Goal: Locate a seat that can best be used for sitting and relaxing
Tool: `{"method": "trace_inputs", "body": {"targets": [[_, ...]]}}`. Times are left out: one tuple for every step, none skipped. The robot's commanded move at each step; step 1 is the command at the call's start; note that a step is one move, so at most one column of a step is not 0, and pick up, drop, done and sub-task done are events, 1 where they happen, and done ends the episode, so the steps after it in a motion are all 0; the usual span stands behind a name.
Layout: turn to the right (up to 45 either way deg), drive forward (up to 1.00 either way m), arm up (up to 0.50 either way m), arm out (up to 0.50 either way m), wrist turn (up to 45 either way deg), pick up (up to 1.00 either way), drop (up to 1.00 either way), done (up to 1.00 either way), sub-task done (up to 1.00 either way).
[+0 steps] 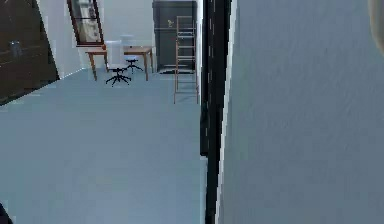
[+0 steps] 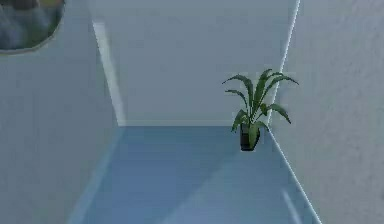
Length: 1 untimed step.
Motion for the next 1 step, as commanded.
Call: {"method": "trace_inputs", "body": {"targets": [[-24.0, 0.0, 0.0, 0.0, 0.0, 0.0, 0.0, 0.0, 0.0]]}}
